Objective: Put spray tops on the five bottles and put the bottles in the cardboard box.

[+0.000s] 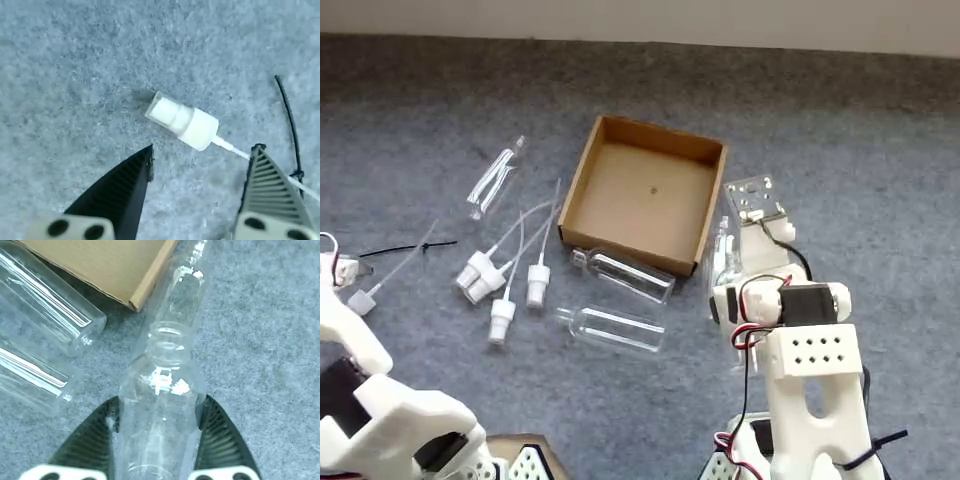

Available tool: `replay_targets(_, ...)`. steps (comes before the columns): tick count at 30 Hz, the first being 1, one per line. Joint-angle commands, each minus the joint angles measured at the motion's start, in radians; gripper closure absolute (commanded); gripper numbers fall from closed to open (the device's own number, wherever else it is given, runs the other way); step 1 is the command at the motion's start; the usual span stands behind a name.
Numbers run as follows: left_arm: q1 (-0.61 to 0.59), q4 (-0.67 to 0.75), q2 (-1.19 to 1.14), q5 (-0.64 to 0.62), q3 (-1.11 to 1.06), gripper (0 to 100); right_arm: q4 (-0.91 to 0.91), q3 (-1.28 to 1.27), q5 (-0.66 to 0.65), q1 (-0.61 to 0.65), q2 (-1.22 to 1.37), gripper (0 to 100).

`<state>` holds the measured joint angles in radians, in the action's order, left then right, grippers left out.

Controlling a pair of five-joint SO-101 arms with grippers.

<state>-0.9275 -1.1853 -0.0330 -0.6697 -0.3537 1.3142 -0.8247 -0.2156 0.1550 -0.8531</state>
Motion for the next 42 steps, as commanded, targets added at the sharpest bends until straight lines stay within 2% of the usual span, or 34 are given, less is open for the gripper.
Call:
replay_targets(1,0.008,0.026,0.008,-0.052,-0.021,72,0.007,0.005,0.003,0.007,-0.021,97.6)
replay_targets(8,0.010,0.041,0.008,-0.054,-0.056,72,0.007,0.005,0.003,0.007,-0.021,97.6)
replay_targets(14,0.008,0.121,0.008,-0.054,-0.096,72,0.008,0.005,0.003,0.007,-0.021,97.6)
replay_targets(20,0.008,0.261,0.008,-0.054,-0.177,72,0.008,0.005,0.003,0.007,-0.021,97.6)
replay_targets(26,0.021,0.319,0.008,-0.044,-0.225,72,0.008,0.005,0.003,0.007,-0.021,97.6)
replay_targets(27,0.030,0.319,0.008,-0.023,-0.226,72,0.008,0.005,0.003,0.007,-0.021,97.6)
replay_targets(30,0.044,0.319,0.008,0.149,-0.231,72,0.008,0.005,0.003,0.007,-0.021,97.6)
replay_targets(36,0.042,0.325,0.010,0.167,-0.206,72,0.008,0.005,0.003,0.007,-0.021,97.6)
replay_targets(39,0.044,0.330,0.008,0.253,-0.165,74,0.008,0.005,0.003,0.007,-0.021,97.6)
replay_targets(42,0.044,0.330,0.008,0.354,-0.111,80,0.008,0.005,0.003,0.007,-0.021,97.6)
